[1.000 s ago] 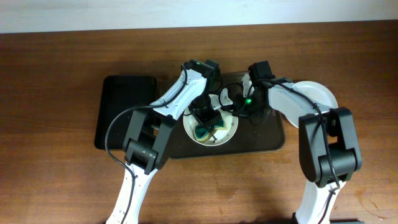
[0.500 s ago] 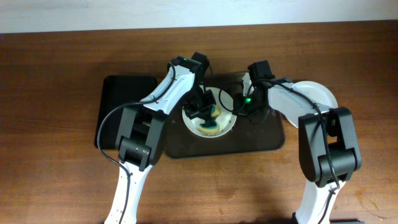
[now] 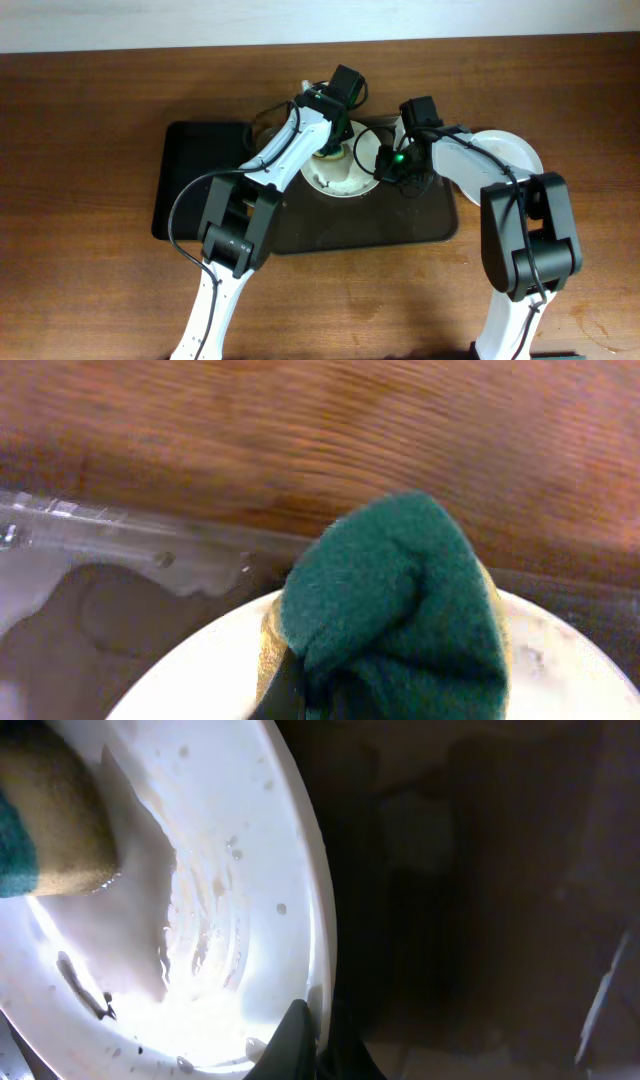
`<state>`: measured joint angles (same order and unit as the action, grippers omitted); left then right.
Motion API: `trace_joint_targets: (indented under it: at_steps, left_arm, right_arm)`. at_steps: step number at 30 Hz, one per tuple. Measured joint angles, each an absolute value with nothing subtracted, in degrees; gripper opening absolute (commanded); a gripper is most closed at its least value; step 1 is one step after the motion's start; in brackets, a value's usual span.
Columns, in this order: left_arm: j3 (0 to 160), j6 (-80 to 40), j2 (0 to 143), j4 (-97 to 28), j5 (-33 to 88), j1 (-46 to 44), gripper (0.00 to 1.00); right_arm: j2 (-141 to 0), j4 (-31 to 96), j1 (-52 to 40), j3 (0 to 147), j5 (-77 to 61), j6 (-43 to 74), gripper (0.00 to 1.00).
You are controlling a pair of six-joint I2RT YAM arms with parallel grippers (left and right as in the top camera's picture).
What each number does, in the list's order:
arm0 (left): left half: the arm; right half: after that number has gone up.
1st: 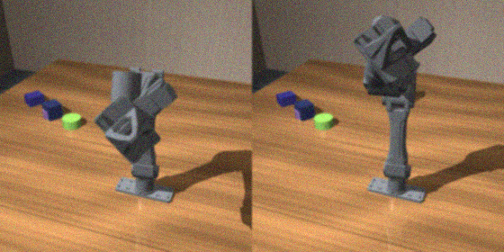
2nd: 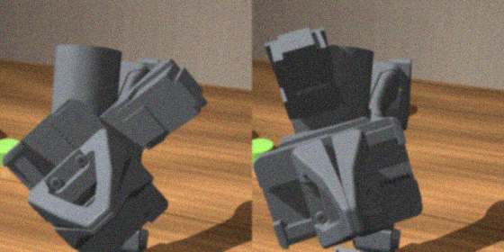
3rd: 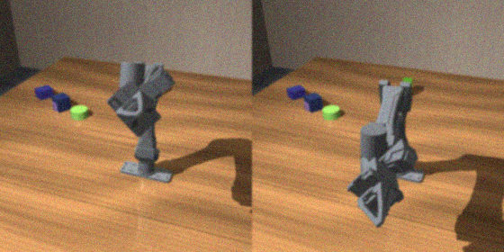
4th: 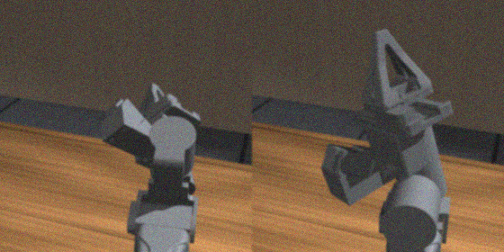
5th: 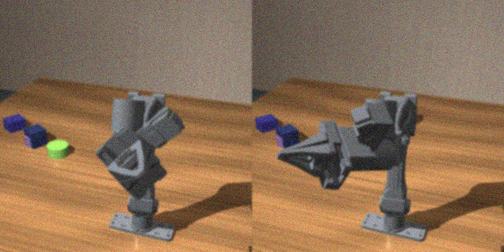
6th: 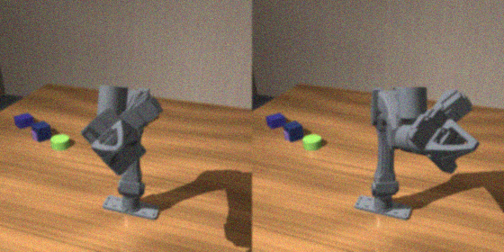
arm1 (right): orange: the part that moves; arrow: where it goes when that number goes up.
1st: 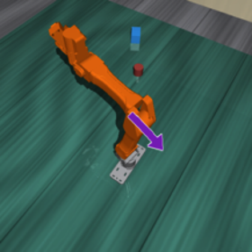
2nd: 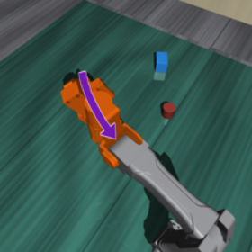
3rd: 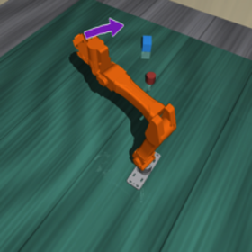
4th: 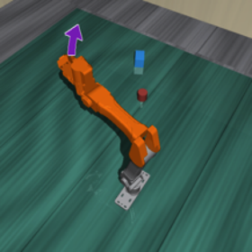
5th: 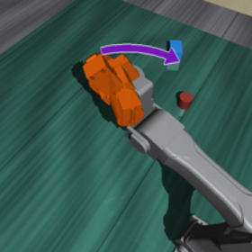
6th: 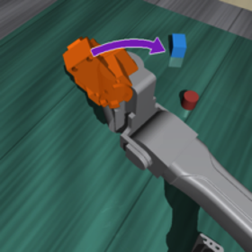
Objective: Clean dirty plates on tray and stack at the side
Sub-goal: 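Scrub the remaining plate with the sponge in the left gripper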
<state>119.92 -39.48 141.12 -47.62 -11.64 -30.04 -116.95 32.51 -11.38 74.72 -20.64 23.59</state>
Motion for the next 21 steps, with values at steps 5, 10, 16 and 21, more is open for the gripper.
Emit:
trace_joint_targets:
  at_steps: [5, 10, 16, 21]
  left_arm:
    - [121.1, -6.6, 141.1, -52.8, 9.2, -28.9, 0.0]
    - [121.1, 2.5, 141.6, -57.7, 18.5, -28.7, 0.0]
    - [123.2, -26.6, 141.6, -72.1, -11.9, -28.8, 0.0]
    - [123.2, -14.8, 141.6, -75.0, 2.6, -26.2, 0.0]
  right_arm:
    - [-116.5, 32.9, -11.1, 74.1, -20.4, 23.5, 0.04]
    - [-116.4, 33.1, -11.1, 74.0, -20.6, 21.7, 0.04]
    - [-116.4, 32.5, -11.5, 73.7, -22.2, 21.0, 0.04]
    - [-116.4, 32.9, -11.9, 73.6, -22.6, 20.8, 0.04]
